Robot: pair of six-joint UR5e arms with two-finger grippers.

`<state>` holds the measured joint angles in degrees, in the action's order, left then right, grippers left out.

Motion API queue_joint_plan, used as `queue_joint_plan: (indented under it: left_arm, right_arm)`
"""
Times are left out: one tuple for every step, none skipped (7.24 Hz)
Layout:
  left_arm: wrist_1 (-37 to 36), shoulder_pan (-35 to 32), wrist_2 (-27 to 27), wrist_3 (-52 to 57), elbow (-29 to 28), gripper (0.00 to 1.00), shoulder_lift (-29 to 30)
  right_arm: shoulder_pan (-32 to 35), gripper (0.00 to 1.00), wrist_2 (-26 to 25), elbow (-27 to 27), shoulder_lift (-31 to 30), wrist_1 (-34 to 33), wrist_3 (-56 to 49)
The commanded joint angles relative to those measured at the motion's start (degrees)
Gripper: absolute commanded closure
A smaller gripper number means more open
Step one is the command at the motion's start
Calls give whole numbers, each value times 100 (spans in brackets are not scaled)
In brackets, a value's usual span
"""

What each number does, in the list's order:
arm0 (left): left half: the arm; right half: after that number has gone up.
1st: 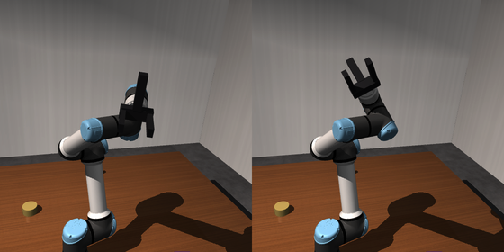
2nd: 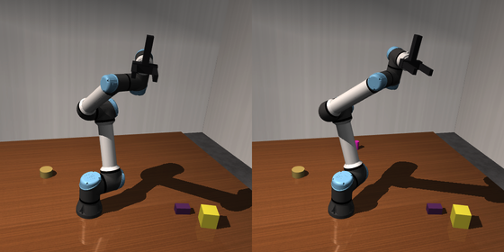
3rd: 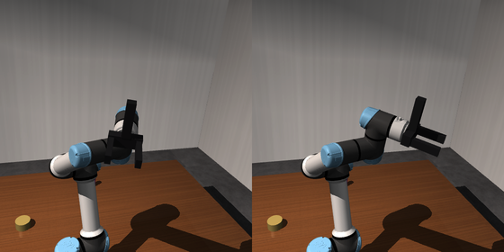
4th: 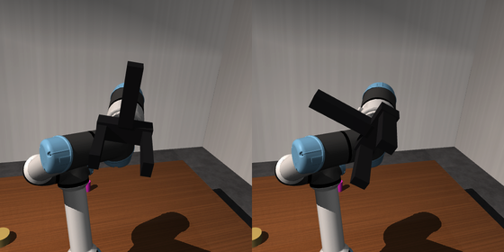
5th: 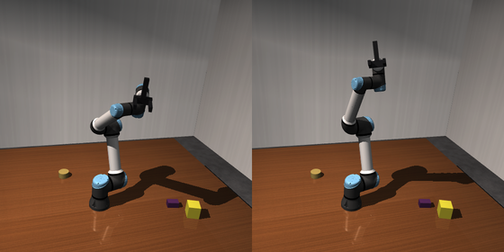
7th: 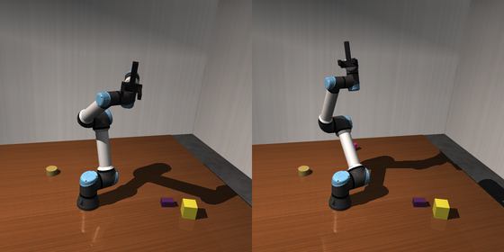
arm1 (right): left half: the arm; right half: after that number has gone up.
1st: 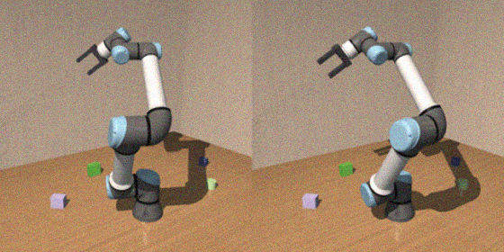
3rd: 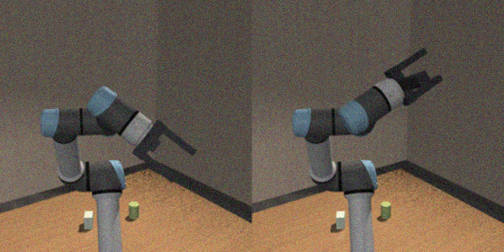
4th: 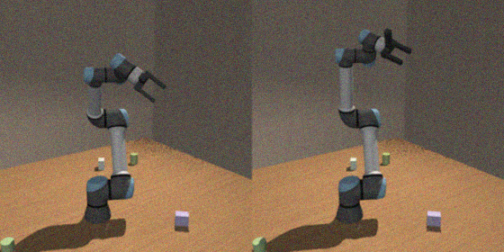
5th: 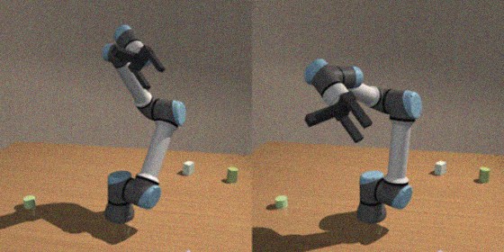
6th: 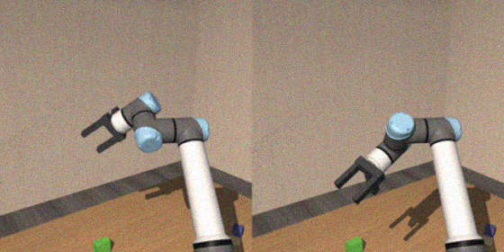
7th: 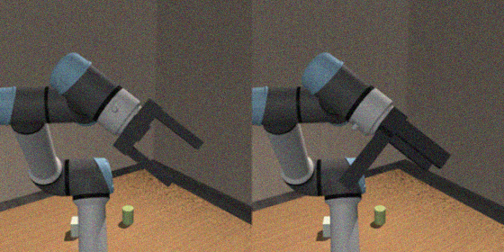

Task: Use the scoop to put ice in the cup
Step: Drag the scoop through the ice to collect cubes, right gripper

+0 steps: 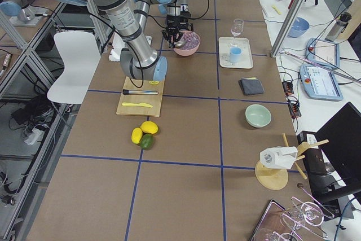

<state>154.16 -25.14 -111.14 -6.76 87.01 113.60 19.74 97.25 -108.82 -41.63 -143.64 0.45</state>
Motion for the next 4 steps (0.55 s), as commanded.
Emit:
queue_joint_plan:
  left_arm:
    - [0, 0, -4, 0, -8, 1, 4]
    - [0, 0, 5, 0, -8, 1, 4]
    - [0, 0, 5, 0, -8, 1, 4]
    - [0, 0, 5, 0, -8, 1, 4]
  right_arm:
    - [-76, 100, -5, 53, -82, 229, 7]
    - [-67, 100, -5, 63, -213, 519, 7]
    - [-67, 100, 4, 63, -214, 548, 16]
    - [-58, 100, 13, 71, -232, 652, 103]
